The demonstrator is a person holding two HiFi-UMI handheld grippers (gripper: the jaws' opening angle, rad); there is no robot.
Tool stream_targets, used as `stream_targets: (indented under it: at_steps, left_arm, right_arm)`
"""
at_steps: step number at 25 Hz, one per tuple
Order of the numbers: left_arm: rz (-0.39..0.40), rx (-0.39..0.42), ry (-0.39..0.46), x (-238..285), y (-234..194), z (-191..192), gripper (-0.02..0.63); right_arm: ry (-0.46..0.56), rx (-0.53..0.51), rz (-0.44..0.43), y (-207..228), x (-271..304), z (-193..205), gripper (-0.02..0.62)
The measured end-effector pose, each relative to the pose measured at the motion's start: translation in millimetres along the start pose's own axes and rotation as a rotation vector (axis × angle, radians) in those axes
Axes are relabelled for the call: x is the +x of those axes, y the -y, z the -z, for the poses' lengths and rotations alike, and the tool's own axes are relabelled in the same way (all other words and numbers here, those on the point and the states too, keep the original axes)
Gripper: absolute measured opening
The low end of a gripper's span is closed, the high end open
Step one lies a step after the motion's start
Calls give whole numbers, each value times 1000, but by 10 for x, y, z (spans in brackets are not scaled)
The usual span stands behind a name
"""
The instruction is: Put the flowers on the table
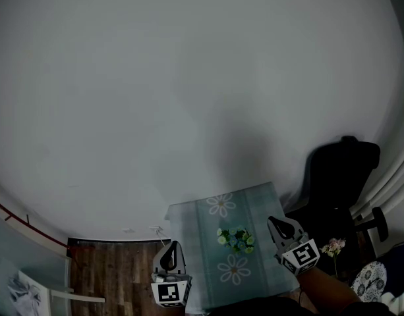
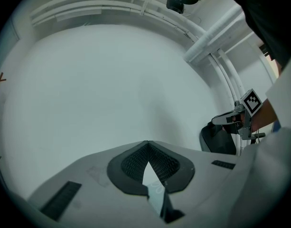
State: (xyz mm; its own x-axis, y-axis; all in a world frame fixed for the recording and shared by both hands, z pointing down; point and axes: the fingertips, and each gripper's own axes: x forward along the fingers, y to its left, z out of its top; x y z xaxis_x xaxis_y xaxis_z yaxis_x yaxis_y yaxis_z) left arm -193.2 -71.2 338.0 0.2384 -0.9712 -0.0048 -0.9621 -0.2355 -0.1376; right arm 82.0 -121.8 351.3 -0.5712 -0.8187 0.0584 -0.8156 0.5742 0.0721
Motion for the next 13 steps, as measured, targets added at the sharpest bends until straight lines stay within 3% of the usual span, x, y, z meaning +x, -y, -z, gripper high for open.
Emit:
stream_targets:
  at_steps: [13]
  left_arm:
    - [-8, 5, 13, -26, -25, -35, 3]
  right_arm:
    - [13, 2, -8, -26, 10, -33, 18]
